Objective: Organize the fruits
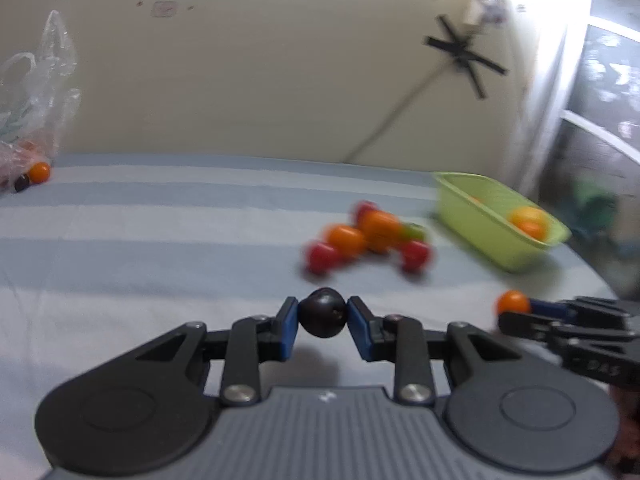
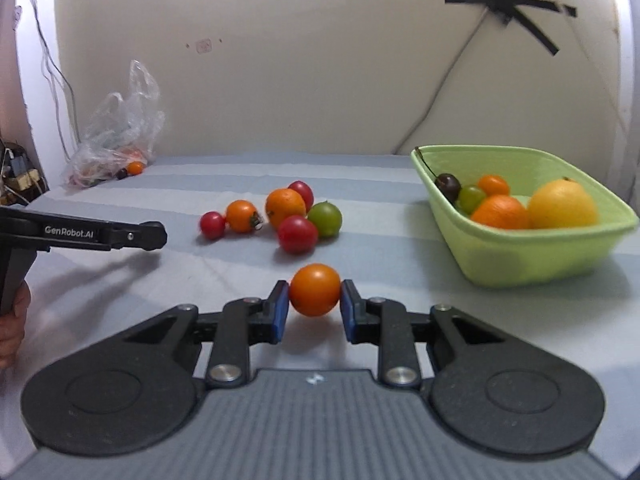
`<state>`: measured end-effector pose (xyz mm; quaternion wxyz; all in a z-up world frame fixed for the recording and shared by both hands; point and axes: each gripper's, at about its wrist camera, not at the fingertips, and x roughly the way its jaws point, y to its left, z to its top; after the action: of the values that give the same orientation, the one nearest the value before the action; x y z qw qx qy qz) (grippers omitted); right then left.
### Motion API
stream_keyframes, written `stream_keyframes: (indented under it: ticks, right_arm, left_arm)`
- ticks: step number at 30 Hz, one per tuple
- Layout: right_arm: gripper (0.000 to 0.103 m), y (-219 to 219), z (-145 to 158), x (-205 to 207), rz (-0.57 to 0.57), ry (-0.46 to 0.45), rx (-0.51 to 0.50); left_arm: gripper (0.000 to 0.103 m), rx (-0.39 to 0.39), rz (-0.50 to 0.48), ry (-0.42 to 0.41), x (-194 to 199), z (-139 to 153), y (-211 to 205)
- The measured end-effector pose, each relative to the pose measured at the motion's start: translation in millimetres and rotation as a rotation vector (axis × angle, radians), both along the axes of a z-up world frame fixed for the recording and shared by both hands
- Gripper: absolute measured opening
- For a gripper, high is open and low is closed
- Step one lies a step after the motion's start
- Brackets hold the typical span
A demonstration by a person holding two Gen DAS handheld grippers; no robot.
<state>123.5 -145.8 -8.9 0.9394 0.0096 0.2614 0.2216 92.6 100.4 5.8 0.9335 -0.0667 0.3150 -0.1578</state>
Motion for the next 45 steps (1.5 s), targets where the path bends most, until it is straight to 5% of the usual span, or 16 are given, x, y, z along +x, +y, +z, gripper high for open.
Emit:
stream_keyframes:
  ticks: [9,17,38,45]
  right_arm:
    - [0.03,-26,-9,-64,-0.025,-0.016,0.053]
    - [0.031,-30,-15,-80,-0.054,-0.025,0.033]
    - [0.033,-29,-20,-96,-0.068,-0.035,0.026]
    - [0.042,-28,-23,-98,-0.059,-0.045,0.007]
  left_arm:
    - [0.027,-0.001,-0.133,0.021,-55,-6,-63]
    - [0.029,0.081,-0.063,0.027,-65,-9,-94]
    - [0.052,0.139,-0.015,0.015,-72,-9,-99]
    - [0.055,0.161,-0.016,-0.007,-74,-11,-95]
